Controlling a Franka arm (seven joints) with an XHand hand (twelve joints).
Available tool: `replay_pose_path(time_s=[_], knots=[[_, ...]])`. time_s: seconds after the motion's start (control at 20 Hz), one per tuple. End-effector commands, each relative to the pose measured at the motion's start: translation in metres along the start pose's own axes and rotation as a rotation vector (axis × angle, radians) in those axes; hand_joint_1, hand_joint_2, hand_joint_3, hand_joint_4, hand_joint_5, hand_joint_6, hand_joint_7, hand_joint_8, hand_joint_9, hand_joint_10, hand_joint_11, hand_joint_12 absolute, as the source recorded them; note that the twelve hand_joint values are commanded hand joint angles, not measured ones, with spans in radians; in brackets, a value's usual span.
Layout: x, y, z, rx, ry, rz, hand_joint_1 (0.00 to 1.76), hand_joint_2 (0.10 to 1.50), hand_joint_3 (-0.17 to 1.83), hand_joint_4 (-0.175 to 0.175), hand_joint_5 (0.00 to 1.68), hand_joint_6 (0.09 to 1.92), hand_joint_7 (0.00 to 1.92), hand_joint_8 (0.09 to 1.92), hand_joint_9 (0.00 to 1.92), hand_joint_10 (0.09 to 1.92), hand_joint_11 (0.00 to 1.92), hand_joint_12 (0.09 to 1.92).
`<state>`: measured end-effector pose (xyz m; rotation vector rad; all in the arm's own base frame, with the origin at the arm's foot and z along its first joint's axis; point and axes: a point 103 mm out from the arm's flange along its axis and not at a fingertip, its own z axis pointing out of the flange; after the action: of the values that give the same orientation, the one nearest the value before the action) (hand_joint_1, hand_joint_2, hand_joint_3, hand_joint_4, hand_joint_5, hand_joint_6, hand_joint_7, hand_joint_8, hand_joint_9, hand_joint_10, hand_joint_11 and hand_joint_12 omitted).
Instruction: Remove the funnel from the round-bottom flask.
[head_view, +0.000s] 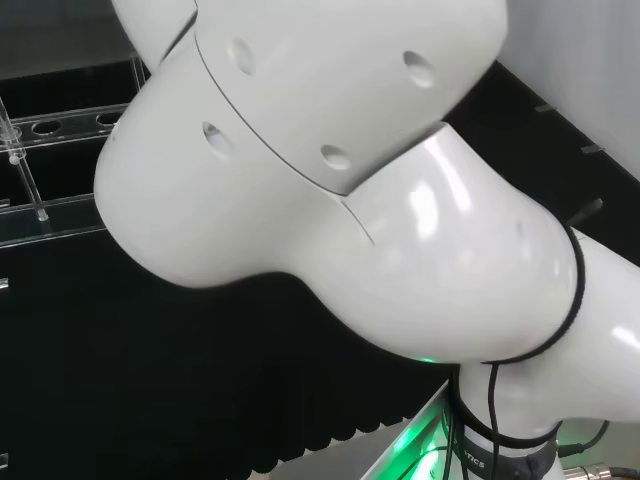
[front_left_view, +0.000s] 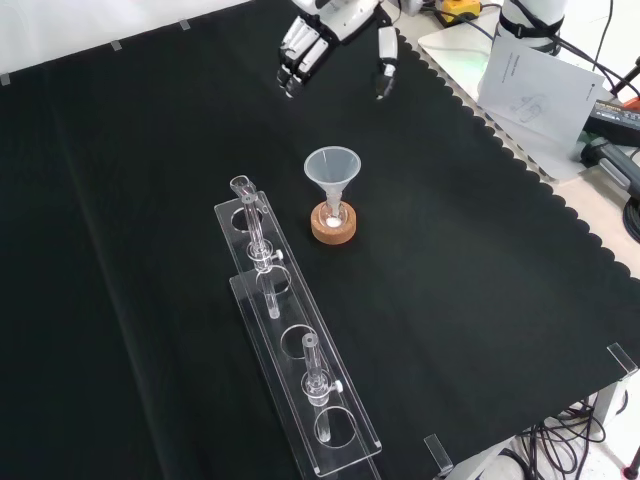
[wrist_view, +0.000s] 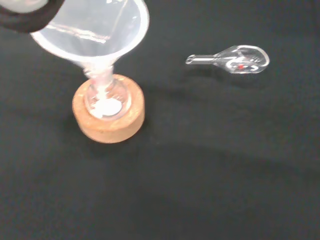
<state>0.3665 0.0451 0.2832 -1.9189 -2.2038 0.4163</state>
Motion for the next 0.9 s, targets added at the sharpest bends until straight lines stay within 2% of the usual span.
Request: replay_pose_path(time_s=[0.05, 0.25, 0.5, 0.75, 0.9], knots=[[0.018, 0.003, 0.015, 0.037, 0.004, -0.001, 0.64, 0.65, 0.31, -0.036, 0.11, 0.09, 0.00, 0.47, 0.18, 0.74, 0.35, 1.43], [0.025, 0.014, 0.024, 0.062, 0.006, -0.017, 0.63, 0.65, 0.27, -0.027, 0.05, 0.09, 0.00, 0.25, 0.10, 0.79, 0.34, 1.44], [0.030, 0.030, 0.035, 0.092, 0.003, -0.025, 0.63, 0.66, 0.25, -0.018, 0.01, 0.09, 0.00, 0.10, 0.03, 0.83, 0.33, 1.46], [0.036, 0.043, 0.041, 0.083, -0.005, -0.043, 0.62, 0.66, 0.23, -0.009, 0.00, 0.09, 0.00, 0.09, 0.00, 0.80, 0.31, 1.46], [0.040, 0.049, 0.044, 0.093, -0.014, -0.050, 0.62, 0.67, 0.21, -0.010, 0.00, 0.09, 0.00, 0.09, 0.00, 0.71, 0.27, 1.47]])
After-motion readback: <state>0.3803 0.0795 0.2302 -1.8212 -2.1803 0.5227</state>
